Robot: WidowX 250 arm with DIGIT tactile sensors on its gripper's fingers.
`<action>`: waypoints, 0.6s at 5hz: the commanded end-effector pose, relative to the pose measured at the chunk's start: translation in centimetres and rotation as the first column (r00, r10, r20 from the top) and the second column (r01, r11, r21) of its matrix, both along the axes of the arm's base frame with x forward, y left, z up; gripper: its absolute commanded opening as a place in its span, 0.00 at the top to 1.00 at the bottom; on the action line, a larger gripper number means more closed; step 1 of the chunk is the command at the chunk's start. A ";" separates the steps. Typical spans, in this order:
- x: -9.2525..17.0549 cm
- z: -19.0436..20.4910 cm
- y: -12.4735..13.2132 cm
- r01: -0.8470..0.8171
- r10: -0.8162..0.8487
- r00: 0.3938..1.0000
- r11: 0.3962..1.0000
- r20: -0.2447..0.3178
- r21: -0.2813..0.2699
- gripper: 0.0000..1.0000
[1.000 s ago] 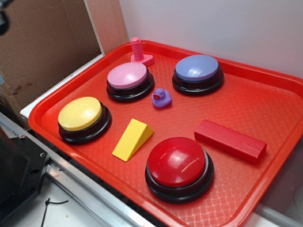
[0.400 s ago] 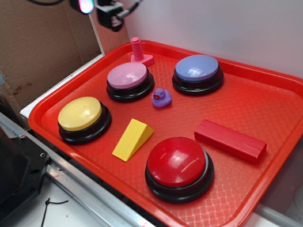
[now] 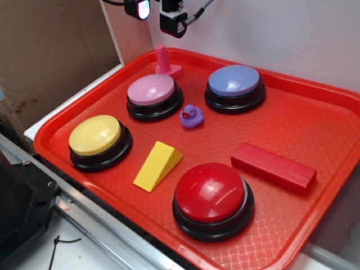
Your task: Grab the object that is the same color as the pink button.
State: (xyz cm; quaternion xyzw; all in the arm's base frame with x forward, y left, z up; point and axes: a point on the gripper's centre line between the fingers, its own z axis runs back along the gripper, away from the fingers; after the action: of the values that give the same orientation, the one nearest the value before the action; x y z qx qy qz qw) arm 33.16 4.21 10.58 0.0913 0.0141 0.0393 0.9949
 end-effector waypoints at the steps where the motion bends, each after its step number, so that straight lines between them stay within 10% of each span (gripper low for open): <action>1: 0.7 2.3 1.2 -0.011 0.011 0.997 1.000 0.074 0.008 0.00; 3: 2.8 -2.2 4.5 -0.104 0.097 0.992 0.991 0.082 0.089 0.00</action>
State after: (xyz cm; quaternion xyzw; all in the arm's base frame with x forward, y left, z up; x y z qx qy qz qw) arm 35.09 7.19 5.94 0.1339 0.0185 0.0747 0.9880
